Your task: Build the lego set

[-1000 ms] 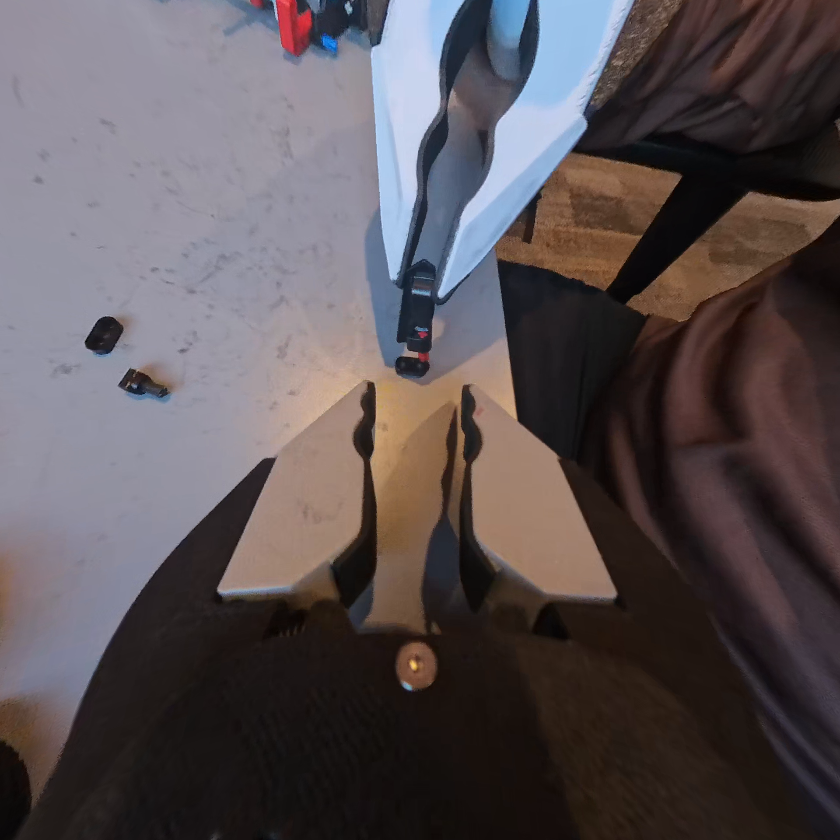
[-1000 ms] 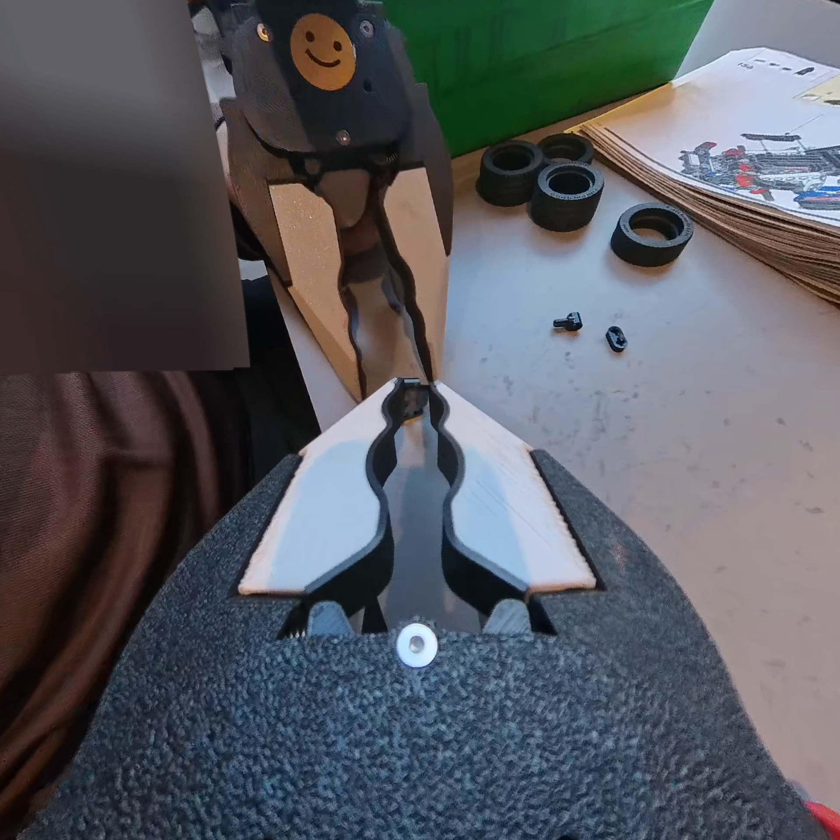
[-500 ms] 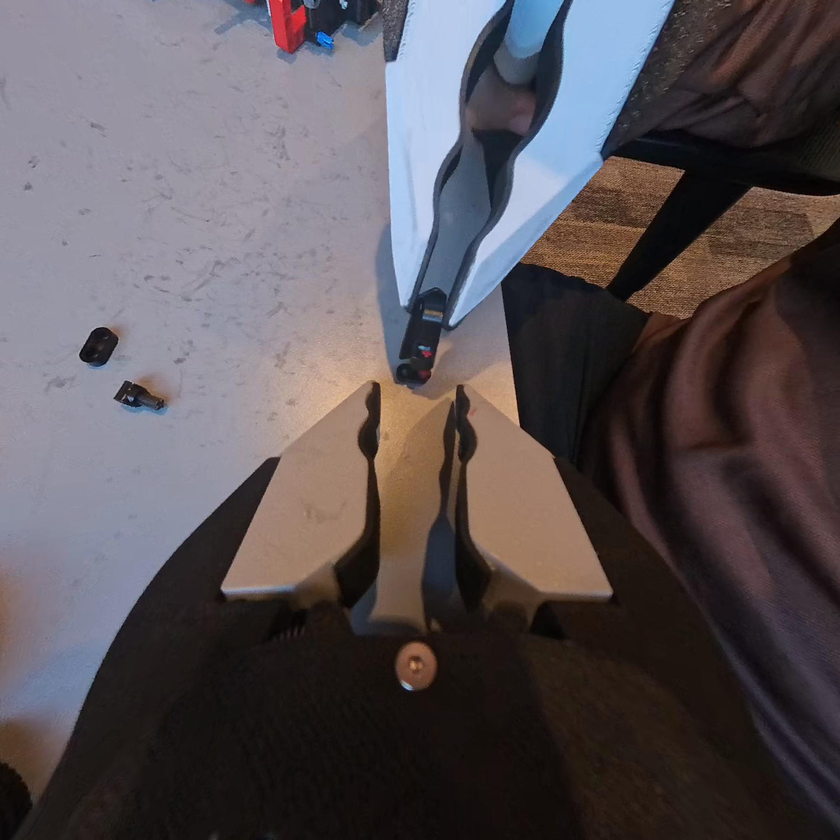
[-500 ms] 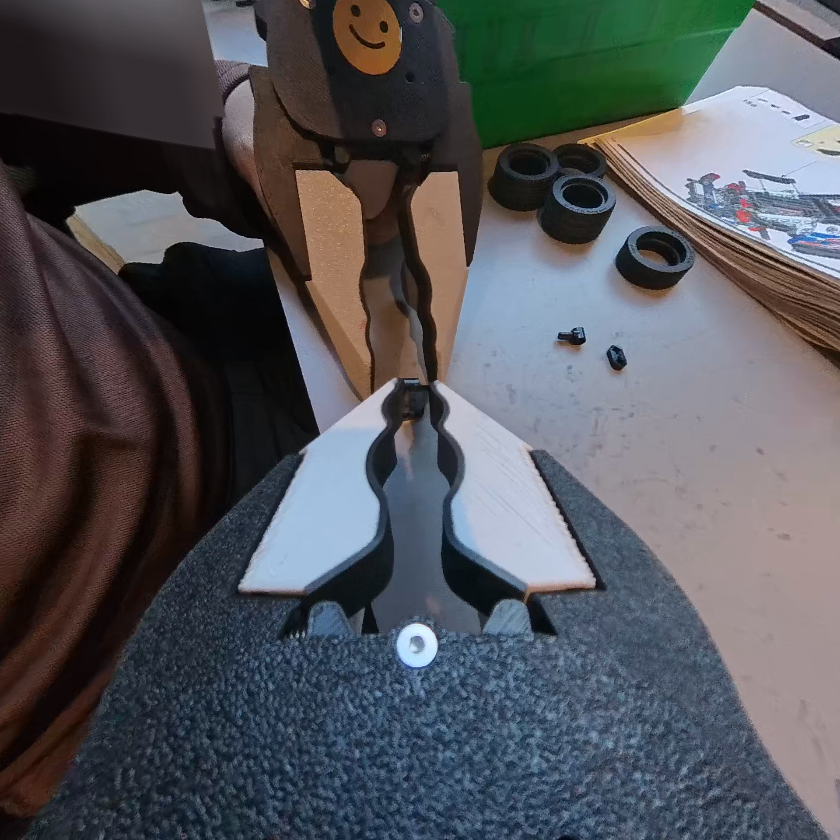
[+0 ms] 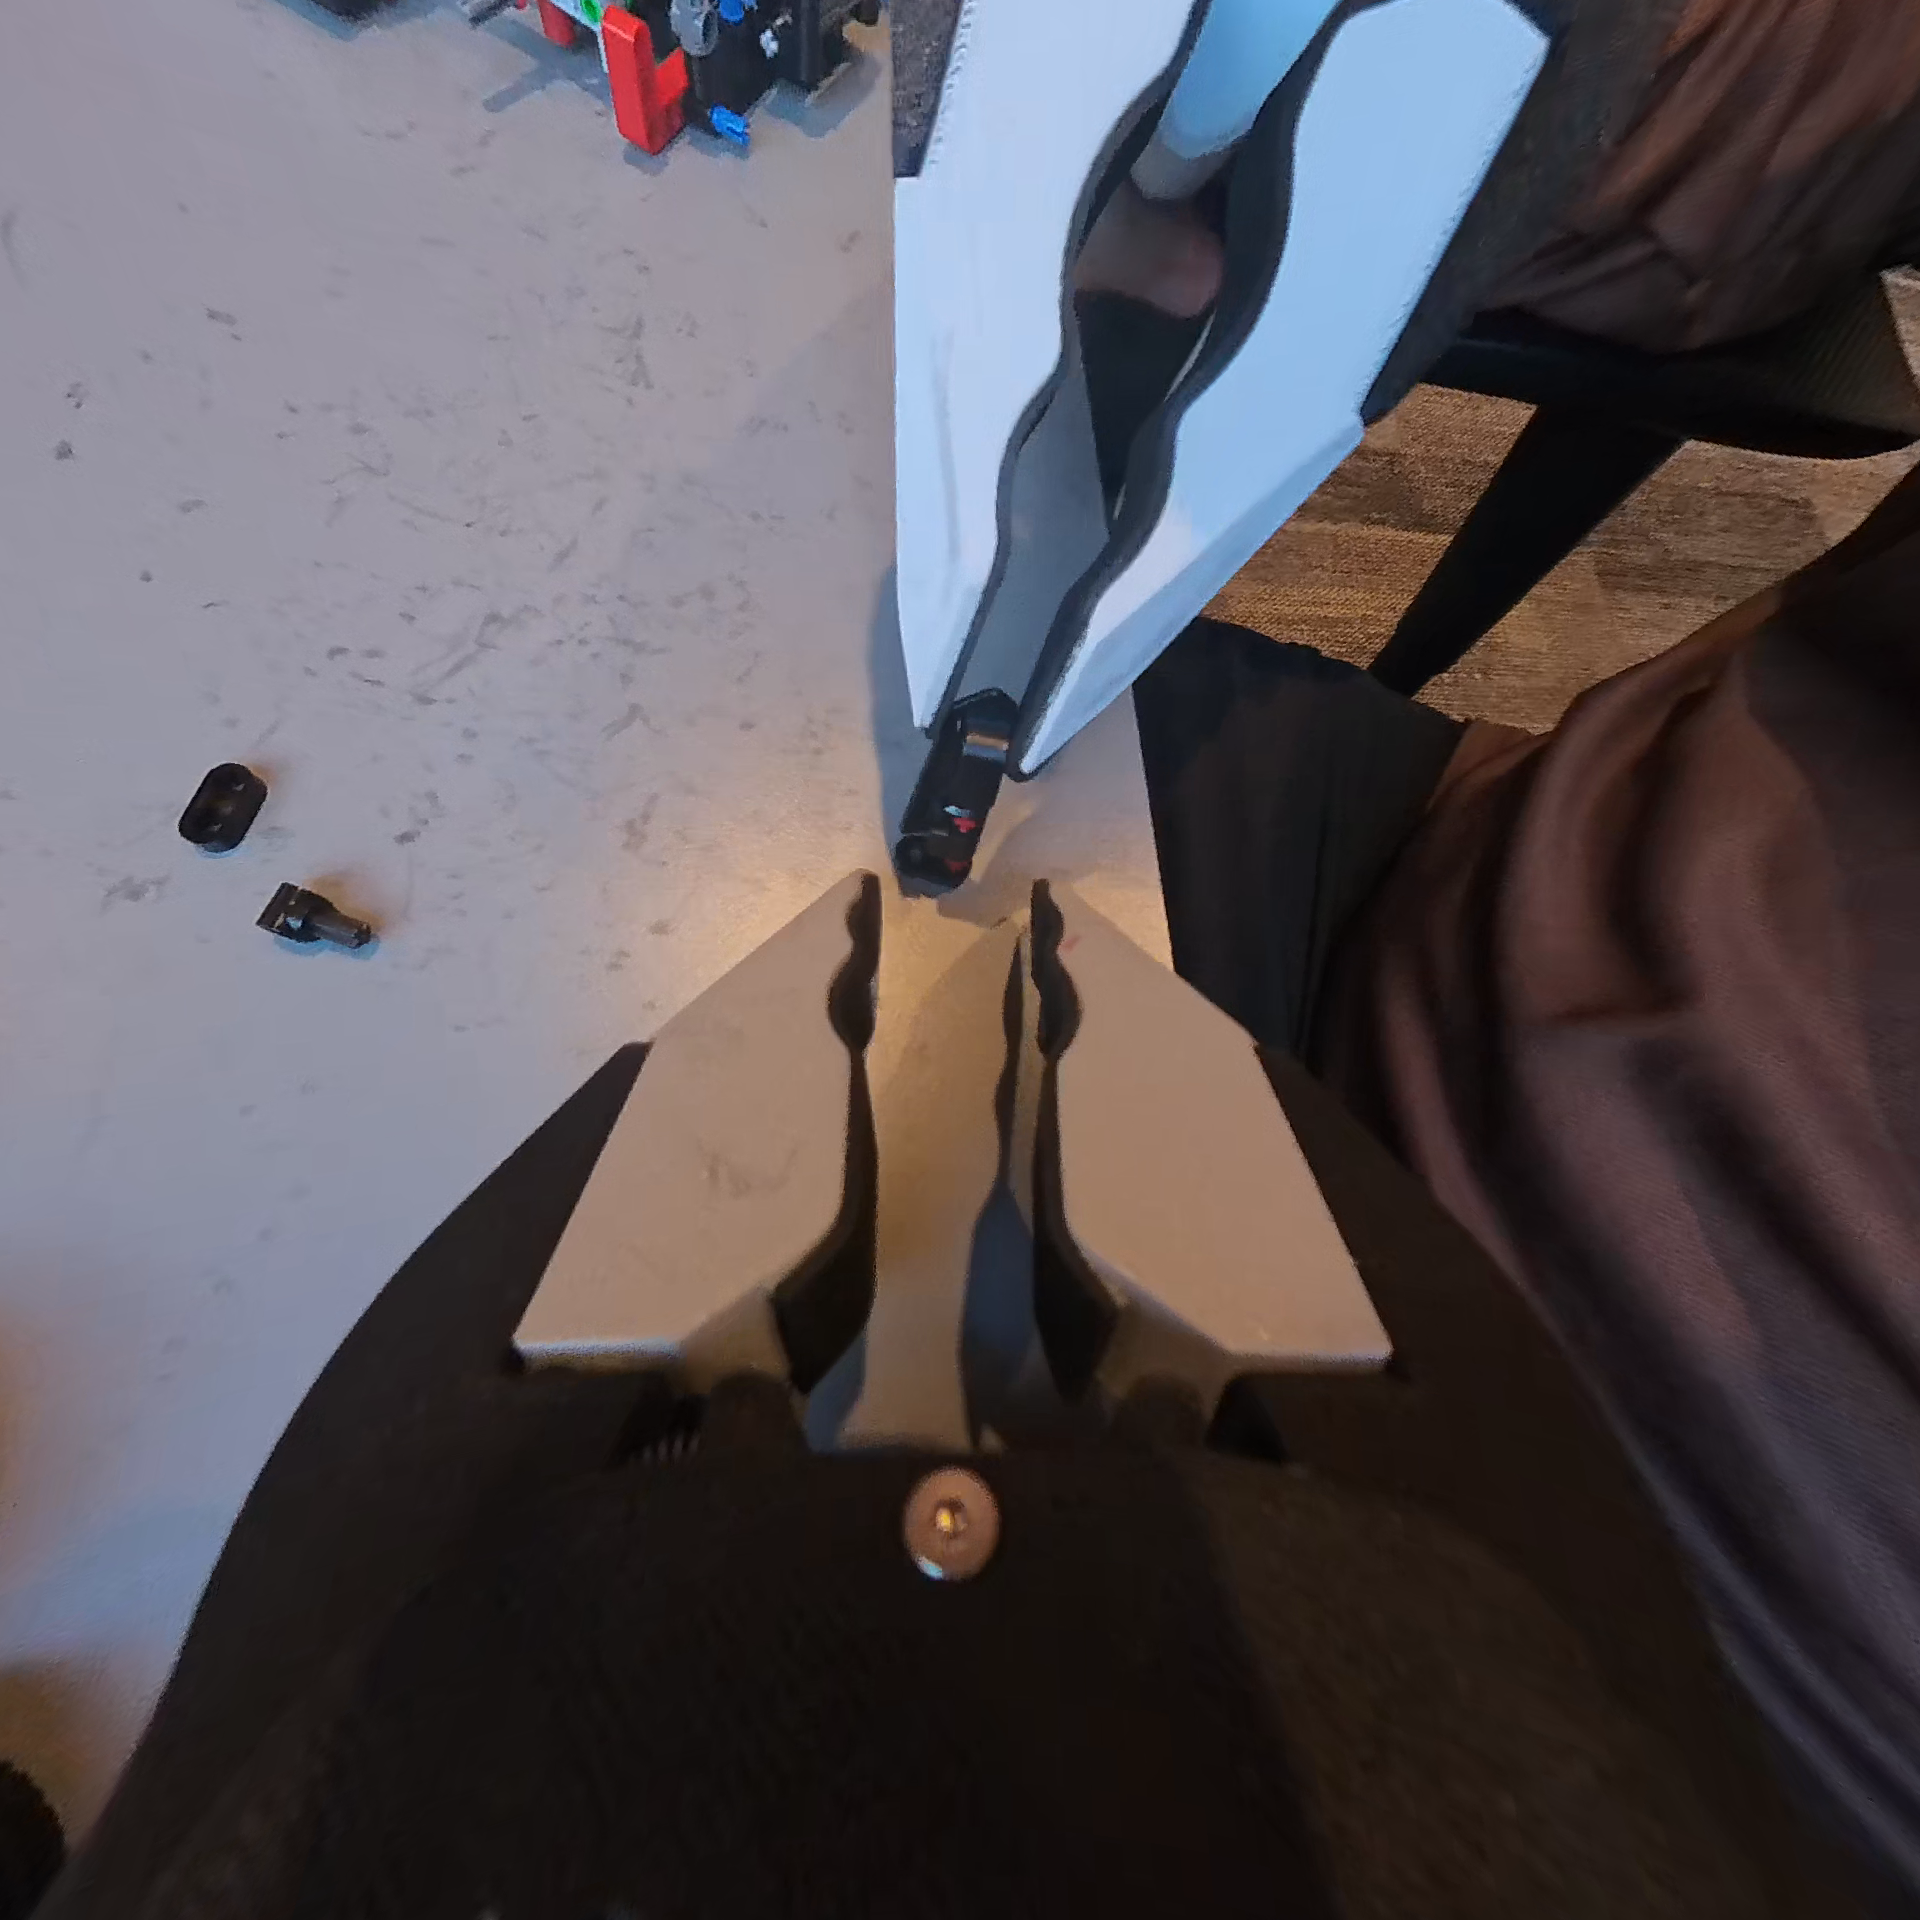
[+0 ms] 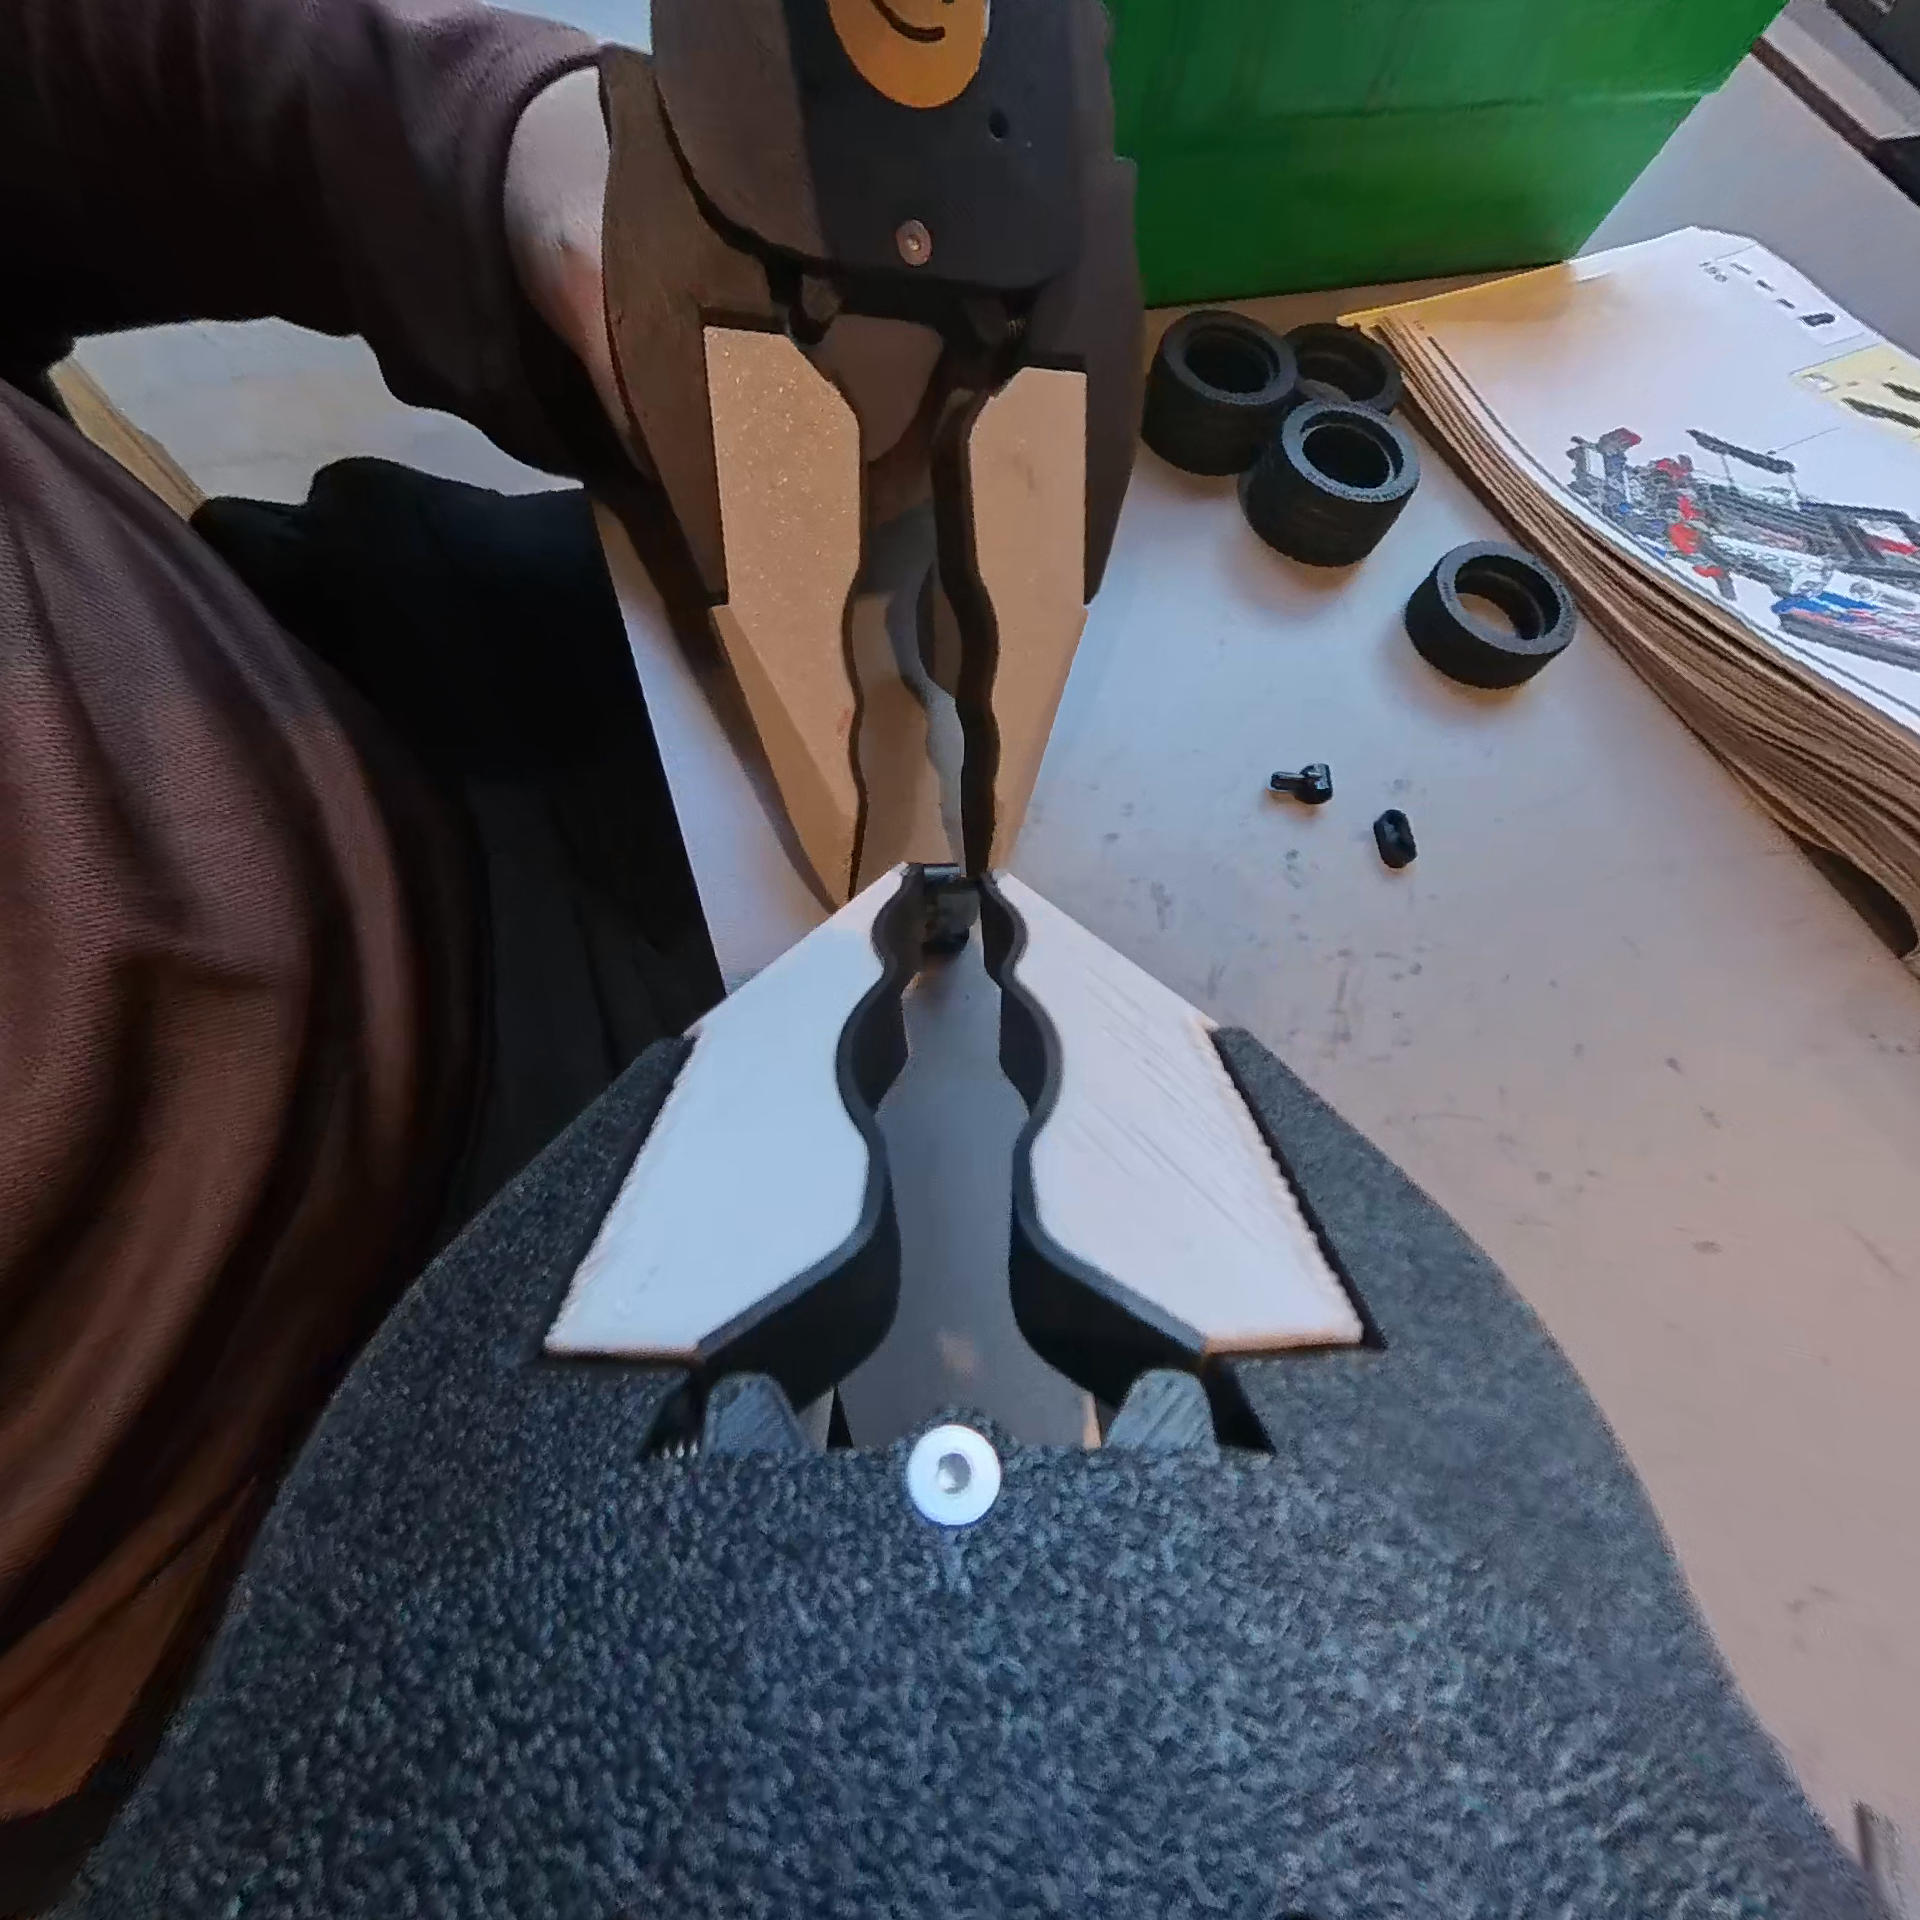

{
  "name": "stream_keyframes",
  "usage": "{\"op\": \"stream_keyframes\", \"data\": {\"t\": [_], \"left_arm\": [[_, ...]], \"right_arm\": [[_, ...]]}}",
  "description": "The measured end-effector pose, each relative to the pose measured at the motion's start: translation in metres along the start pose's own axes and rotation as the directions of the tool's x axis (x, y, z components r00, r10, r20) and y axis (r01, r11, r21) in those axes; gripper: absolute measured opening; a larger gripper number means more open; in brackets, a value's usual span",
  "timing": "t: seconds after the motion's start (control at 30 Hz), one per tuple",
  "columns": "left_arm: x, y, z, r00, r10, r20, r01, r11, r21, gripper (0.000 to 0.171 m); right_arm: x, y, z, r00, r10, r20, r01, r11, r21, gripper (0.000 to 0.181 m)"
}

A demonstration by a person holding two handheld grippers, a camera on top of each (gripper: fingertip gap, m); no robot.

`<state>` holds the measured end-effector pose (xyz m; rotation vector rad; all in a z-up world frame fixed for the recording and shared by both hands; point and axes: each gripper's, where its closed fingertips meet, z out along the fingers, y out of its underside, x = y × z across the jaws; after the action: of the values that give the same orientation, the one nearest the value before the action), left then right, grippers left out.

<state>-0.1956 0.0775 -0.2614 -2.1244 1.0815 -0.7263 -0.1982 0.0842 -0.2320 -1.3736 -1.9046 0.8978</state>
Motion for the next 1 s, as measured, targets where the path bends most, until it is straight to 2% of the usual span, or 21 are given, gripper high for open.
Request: {"op": "stream_keyframes", "data": {"t": [0.27,0.47,0.67,1.0], "left_arm": [[-0.003,-0.018,-0.013,0.998,0.003,-0.067,0.006,0.991,0.132,0.011],[-0.003,-0.015,-0.003,0.996,0.056,-0.065,-0.051,0.996,0.069,0.009],[-0.002,-0.016,0.0,0.995,0.068,-0.078,-0.063,0.996,0.06,0.008],[-0.001,-0.01,-0.001,0.993,0.091,-0.075,-0.088,0.995,0.035,0.008]], "right_arm": [[0.001,-0.001,0.003,1.0,-0.003,0.002,0.004,0.997,-0.082,0.011],[0.003,0.0,0.003,0.999,0.043,0.004,-0.043,0.996,-0.085,0.011],[0.001,0.002,0.0,0.998,0.054,-0.014,-0.055,0.995,-0.085,0.011],[-0.002,-0.001,0.006,0.999,0.002,-0.045,-0.007,0.993,-0.12,0.011]]}}
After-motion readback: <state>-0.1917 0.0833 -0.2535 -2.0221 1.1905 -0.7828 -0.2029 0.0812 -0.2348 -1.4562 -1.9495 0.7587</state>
